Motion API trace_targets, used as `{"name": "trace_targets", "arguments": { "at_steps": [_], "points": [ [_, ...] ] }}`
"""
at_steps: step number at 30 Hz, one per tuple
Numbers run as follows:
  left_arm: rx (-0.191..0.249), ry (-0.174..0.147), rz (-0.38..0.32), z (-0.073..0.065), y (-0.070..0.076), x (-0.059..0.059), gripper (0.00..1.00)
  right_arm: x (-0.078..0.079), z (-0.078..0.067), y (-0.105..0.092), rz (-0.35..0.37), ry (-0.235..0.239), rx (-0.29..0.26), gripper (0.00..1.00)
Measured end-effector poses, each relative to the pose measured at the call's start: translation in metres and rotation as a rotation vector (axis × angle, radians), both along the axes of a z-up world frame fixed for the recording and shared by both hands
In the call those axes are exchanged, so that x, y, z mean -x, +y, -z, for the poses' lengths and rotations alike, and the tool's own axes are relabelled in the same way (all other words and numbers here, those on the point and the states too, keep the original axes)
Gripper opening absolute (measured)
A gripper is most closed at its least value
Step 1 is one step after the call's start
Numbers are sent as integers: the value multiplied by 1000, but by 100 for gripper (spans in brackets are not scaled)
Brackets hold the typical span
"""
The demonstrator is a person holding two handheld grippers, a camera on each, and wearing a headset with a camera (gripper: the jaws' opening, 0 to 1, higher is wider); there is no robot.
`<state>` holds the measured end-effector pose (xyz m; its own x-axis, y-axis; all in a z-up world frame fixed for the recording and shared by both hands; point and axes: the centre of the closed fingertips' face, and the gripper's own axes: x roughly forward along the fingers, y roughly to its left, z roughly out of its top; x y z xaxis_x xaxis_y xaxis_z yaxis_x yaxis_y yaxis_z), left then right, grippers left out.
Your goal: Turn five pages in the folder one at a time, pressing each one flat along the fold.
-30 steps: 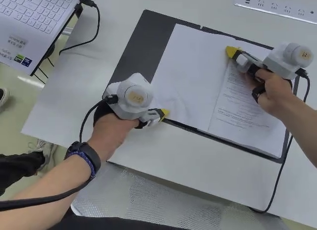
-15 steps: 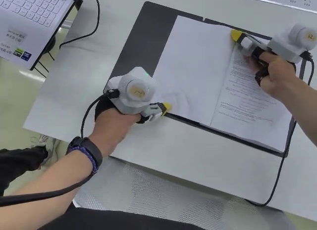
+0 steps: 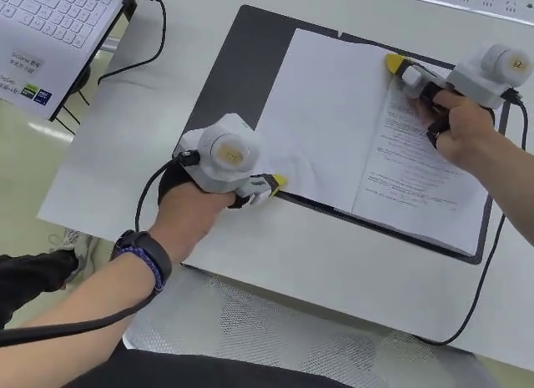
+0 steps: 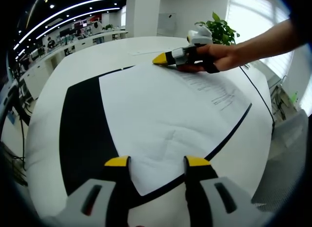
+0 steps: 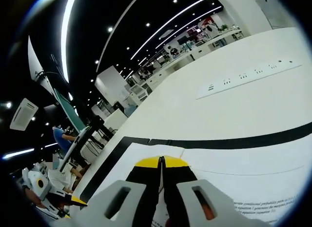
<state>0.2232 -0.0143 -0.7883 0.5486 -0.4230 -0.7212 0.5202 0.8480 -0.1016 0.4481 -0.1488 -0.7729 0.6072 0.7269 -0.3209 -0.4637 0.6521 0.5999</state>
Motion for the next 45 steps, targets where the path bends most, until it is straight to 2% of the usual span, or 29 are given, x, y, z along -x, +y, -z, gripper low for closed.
{"name": "trace_targets", "arguments": {
  "at_steps": [1, 3, 11, 19, 22, 40, 45],
  "points": [
    [-1, -2, 1, 0, 0, 0, 42, 9, -1, 1, -8, -2, 3, 0],
    [3, -1, -2, 0, 0, 0, 42, 16, -2, 3, -17, -2, 2, 0],
    [5, -1, -1, -2, 0, 0, 42, 27, 0, 3, -35, 5, -4, 0],
    [6, -1, 0, -5, -2, 2, 42, 63, -6, 13, -86, -14, 6, 0],
    [8, -1, 0, -6, -3, 1, 42, 64, -5, 11, -84, -10, -6, 0],
    [4, -4, 12, -6, -5, 1, 41, 121, -13, 13, -94, -7, -40, 0],
    [10, -5, 4, -5, -4, 0, 41, 138, -13, 16, -139, -4, -28, 0]
  ]
}}
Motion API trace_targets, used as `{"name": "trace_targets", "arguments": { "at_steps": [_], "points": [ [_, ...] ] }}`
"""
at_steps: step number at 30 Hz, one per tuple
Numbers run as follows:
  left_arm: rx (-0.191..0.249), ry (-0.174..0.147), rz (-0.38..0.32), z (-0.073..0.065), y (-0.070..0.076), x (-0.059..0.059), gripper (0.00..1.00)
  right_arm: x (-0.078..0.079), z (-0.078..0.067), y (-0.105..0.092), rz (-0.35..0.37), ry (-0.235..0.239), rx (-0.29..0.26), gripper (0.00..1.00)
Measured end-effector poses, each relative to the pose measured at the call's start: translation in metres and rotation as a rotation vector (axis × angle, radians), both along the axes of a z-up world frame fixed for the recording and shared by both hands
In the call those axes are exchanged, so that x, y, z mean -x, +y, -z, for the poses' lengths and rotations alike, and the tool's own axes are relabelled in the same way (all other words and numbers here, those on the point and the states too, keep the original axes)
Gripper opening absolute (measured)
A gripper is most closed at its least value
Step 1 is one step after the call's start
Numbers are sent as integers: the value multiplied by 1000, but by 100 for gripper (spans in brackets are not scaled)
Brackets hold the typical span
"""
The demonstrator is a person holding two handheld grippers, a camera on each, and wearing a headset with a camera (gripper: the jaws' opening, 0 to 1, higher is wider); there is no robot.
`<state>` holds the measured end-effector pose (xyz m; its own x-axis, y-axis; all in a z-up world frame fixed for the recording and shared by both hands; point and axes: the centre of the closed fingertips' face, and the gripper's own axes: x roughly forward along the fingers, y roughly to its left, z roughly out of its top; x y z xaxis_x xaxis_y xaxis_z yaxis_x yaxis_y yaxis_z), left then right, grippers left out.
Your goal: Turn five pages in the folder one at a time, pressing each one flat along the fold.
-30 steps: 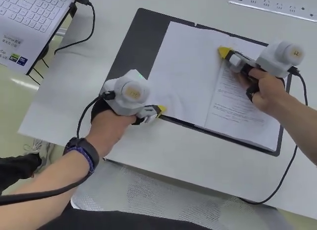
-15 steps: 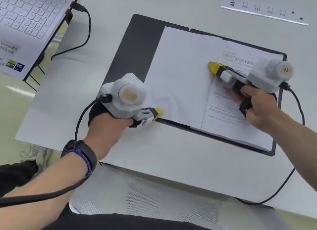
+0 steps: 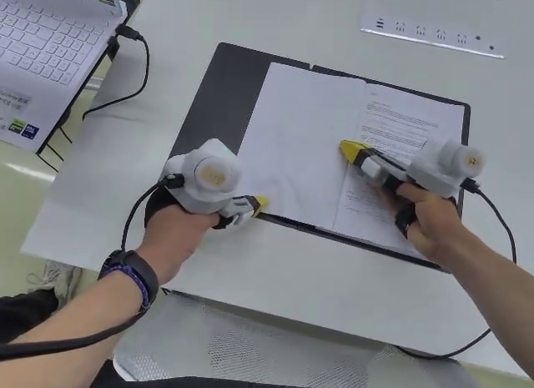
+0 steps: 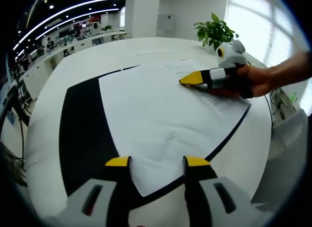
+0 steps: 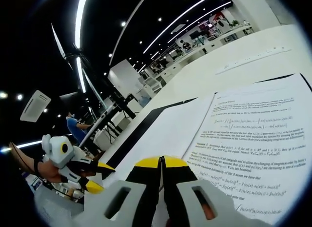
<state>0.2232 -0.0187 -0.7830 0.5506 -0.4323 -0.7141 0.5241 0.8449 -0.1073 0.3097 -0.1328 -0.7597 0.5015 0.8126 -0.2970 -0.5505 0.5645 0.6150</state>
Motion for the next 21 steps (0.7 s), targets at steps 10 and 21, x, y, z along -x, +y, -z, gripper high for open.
{"name": "trace_targets", "arguments": {
  "at_steps": [10, 21],
  "points": [
    [1, -3, 1, 0, 1, 0, 42, 34, 1, 5, -65, 11, 5, 0],
    [-2, -4, 10, 0, 1, 2, 42, 67, 4, 10, -125, 19, 25, 0]
  ]
}}
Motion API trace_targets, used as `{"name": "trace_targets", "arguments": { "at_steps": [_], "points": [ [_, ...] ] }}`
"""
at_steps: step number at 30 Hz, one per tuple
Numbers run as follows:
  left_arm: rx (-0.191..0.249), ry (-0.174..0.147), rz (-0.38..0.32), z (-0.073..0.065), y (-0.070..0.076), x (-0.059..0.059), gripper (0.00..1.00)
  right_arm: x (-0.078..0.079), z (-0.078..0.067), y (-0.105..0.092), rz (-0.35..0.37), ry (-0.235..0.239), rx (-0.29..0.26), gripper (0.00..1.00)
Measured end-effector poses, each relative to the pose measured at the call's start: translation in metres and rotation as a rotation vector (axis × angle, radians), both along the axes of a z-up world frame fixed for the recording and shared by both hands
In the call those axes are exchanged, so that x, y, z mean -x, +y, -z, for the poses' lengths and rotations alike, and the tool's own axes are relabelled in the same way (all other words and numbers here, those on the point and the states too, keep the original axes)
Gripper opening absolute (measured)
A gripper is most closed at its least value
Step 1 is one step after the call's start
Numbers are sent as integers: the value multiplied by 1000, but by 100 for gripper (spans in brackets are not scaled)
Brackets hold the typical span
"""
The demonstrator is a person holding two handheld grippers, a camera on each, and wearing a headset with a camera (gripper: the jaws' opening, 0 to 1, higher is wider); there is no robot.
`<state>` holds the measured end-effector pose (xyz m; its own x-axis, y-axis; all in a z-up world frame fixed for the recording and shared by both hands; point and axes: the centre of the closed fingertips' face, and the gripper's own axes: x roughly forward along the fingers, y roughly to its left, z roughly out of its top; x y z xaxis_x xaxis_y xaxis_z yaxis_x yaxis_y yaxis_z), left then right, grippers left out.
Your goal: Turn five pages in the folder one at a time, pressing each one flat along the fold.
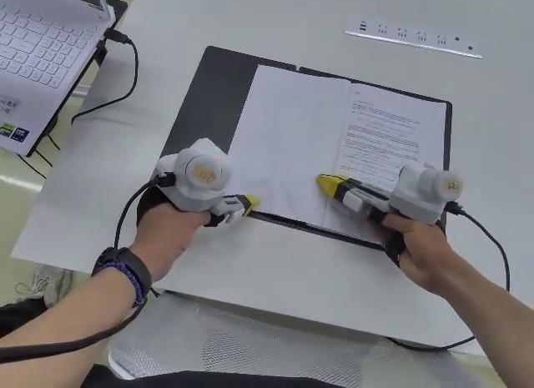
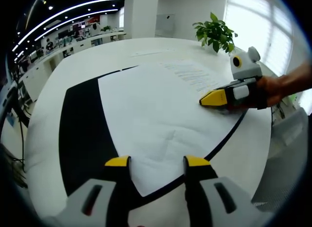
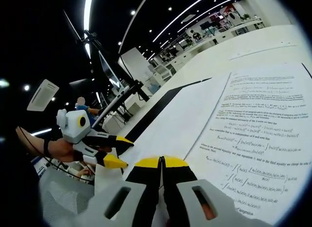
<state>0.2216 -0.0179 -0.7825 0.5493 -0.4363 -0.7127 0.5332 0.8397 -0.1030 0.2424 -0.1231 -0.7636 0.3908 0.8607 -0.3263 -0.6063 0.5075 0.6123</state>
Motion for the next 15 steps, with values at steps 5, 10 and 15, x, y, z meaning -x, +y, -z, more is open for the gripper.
{"name": "trace_targets", "arguments": {
  "at_steps": [5, 10, 15],
  "points": [
    [0, -1, 0, 0, 0, 0, 43, 14, 1, -1, -24, 5, 6, 0],
    [-1, -1, 2, 0, -1, 0, 43, 26, 1, -1, -41, 10, 13, 0],
    [-2, -1, 5, 0, -1, 0, 43, 33, 5, -5, -52, 19, 13, 0]
  ]
}}
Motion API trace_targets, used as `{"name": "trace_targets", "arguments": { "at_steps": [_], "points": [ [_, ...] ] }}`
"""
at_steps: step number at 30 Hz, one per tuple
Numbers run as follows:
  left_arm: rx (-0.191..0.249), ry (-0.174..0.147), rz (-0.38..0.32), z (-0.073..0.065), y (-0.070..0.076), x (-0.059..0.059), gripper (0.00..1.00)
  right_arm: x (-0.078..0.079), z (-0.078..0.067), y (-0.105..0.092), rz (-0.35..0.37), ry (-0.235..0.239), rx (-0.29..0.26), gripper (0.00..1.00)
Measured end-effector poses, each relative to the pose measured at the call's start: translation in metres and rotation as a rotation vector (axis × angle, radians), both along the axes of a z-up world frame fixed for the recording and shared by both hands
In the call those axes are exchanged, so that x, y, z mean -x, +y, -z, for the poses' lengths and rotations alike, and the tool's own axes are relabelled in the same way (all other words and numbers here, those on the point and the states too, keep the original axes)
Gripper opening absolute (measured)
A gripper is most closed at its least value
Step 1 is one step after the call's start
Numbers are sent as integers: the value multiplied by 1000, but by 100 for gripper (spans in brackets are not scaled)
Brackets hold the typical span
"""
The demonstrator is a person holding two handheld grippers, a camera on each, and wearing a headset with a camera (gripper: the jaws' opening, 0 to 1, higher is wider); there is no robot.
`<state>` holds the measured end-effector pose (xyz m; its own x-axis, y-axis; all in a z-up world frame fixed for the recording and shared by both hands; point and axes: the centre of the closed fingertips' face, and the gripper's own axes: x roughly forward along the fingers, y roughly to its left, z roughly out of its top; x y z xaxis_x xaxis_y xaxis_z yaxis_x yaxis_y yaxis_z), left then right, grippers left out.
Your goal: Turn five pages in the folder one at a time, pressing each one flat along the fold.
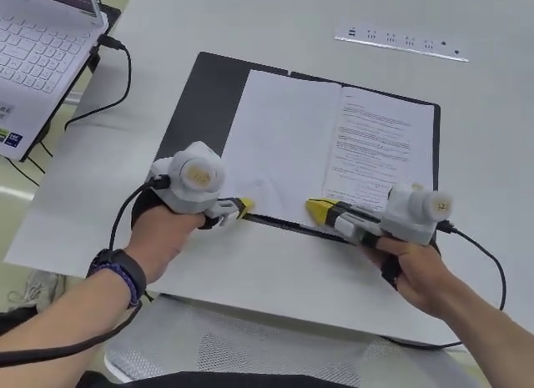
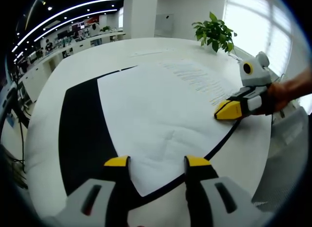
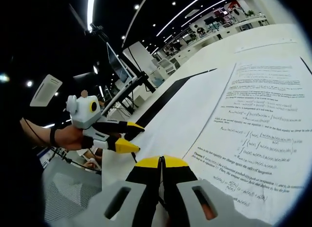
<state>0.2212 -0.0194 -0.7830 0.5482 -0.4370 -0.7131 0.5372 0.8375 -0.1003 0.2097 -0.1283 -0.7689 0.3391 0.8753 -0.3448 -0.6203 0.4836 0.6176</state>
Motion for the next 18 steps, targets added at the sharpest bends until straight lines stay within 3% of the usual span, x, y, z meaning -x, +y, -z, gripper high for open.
{"name": "trace_targets", "arguments": {
  "at_steps": [6, 18],
  "points": [
    [-3, -1, 4, 4, 1, -2, 44, 12, 4, -5, 10, 18, -11, 0],
    [-9, -6, 13, 5, 1, -1, 45, 18, 7, -7, 23, 33, -14, 0]
  ]
}}
